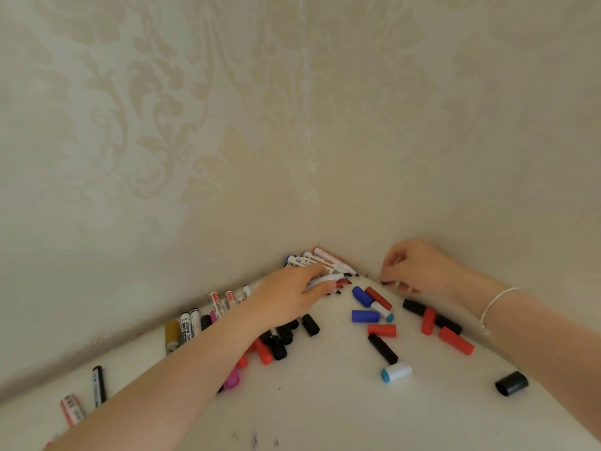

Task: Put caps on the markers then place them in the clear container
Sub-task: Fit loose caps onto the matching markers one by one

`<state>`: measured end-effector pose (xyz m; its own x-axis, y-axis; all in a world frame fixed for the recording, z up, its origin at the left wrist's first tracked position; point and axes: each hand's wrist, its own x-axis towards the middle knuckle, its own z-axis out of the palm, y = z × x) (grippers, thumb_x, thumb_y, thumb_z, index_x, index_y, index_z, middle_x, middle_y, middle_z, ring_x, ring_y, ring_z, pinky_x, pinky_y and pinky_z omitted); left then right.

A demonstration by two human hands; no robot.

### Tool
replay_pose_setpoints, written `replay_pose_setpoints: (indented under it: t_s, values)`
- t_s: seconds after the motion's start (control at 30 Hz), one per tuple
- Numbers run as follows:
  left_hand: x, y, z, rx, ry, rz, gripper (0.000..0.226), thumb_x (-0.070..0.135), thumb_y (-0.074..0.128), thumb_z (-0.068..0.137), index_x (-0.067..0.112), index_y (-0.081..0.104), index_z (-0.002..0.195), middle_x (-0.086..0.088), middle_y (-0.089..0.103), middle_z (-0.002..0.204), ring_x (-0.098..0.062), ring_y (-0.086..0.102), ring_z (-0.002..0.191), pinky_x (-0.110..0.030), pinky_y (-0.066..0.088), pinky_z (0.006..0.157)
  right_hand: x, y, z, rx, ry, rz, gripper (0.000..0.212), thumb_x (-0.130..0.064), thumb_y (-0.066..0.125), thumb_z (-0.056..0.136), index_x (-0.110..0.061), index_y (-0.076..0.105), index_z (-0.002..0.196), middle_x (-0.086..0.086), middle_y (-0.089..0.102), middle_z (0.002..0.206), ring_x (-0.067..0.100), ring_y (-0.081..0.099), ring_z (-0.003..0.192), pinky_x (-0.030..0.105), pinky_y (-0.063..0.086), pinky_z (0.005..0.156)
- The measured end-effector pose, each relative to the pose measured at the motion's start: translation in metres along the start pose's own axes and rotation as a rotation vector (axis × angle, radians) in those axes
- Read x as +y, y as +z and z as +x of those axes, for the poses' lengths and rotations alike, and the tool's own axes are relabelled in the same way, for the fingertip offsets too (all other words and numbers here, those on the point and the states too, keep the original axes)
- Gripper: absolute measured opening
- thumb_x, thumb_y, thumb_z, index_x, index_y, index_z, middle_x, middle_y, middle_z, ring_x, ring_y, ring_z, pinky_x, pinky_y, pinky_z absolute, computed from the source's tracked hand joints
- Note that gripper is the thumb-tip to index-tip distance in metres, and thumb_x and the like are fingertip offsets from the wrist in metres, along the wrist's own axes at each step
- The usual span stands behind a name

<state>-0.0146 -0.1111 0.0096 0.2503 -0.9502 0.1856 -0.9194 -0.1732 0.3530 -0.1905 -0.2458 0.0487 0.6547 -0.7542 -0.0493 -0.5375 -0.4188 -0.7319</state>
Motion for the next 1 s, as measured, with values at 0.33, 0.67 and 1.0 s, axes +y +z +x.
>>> replay_pose_setpoints:
  t_s: [0.33, 0.67, 1.0]
  values:
    - [0.010, 0.017, 0.009, -0.023, -0.087, -0.323, 0.019, 0.033, 0.038, 0.101, 0.029, 0.056, 0.094, 0.010, 0.064, 0.080, -0.005, 0.047, 0.057, -0.023, 0.040, 0.059, 0.025, 0.012, -0.010, 0.021, -0.057, -0.630, 0.005, -0.020, 0.053, 0.089, -0.016, 0.050, 0.087, 0.006, 0.059, 0.094, 0.021, 0.057, 0.073, 0.029, 0.043, 0.060]
    - [0.026, 0.021, 0.010, -0.039, -0.054, -0.418, 0.016, 0.033, 0.040, 0.101, 0.030, 0.054, 0.108, 0.011, 0.064, 0.082, 0.006, 0.049, 0.055, -0.006, 0.038, 0.054, 0.033, 0.025, -0.014, 0.075, -0.192, -1.066, 0.024, -0.007, 0.047, 0.092, -0.013, 0.051, 0.114, 0.007, 0.059, 0.115, 0.025, 0.061, 0.103, 0.027, 0.036, 0.070]
    - [0.015, 0.018, 0.003, -0.029, -0.096, -0.409, 0.016, 0.032, 0.039, 0.101, 0.032, 0.053, 0.108, 0.012, 0.066, 0.085, 0.000, 0.051, 0.060, -0.010, 0.037, 0.055, 0.025, 0.032, -0.013, 0.069, -0.165, -1.094, 0.027, -0.012, 0.050, 0.092, -0.016, 0.050, 0.118, 0.005, 0.059, 0.118, 0.024, 0.059, 0.108, 0.029, 0.043, 0.081]
